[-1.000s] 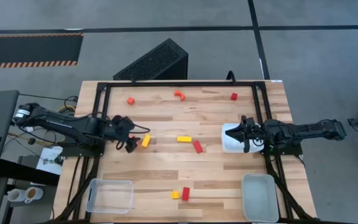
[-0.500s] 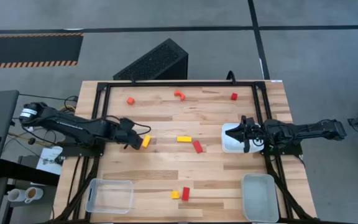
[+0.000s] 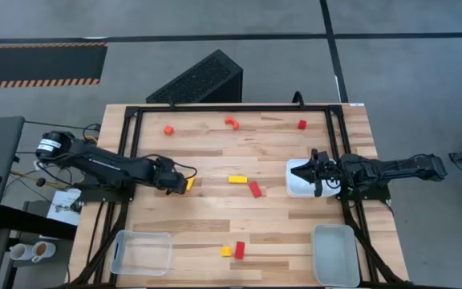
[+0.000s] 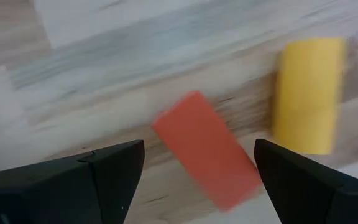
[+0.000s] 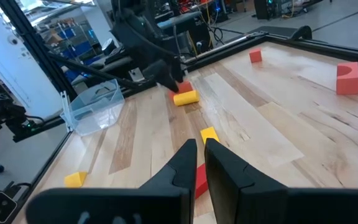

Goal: Sort & place blocks by color
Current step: Put the bottom left orange block into the transparent bin

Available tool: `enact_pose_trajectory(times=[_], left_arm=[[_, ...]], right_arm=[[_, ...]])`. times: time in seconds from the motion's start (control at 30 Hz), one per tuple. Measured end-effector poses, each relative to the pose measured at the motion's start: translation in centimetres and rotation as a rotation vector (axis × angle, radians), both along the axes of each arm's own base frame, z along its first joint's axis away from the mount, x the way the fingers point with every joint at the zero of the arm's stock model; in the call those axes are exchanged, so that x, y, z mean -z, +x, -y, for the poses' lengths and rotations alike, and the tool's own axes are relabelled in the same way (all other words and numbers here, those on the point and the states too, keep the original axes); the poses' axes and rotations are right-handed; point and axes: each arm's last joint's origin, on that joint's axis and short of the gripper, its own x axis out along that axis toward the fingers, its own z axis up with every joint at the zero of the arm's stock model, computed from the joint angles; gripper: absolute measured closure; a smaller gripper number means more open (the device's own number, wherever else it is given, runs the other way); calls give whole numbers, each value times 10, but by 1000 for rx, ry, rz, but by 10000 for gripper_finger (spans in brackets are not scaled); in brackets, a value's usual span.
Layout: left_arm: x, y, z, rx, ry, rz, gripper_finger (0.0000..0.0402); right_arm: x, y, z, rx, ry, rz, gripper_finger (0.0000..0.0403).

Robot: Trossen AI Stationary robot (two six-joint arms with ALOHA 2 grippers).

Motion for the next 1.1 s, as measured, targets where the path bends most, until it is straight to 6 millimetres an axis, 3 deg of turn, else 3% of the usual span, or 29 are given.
enact_pose_trajectory(times=[0.3,0.5,0.67,0.87,1.1], left_arm=[[20,13,0,10,-56,-60,120],[22,12,-1,13,-45,-81,198],[11,8,-2,93,-15,-128,301],[-3,5,7,153,-64,-64,304],[-41,-8,36,261,-94,121,304]], right_arm=[[-1,0,0,0,1,7,346],[-1,0,0,5,47,13,346],[-1,0,0,7,77,18,346],[-1,0,0,7,81,17,346],[-1,0,0,11,121,21,346]])
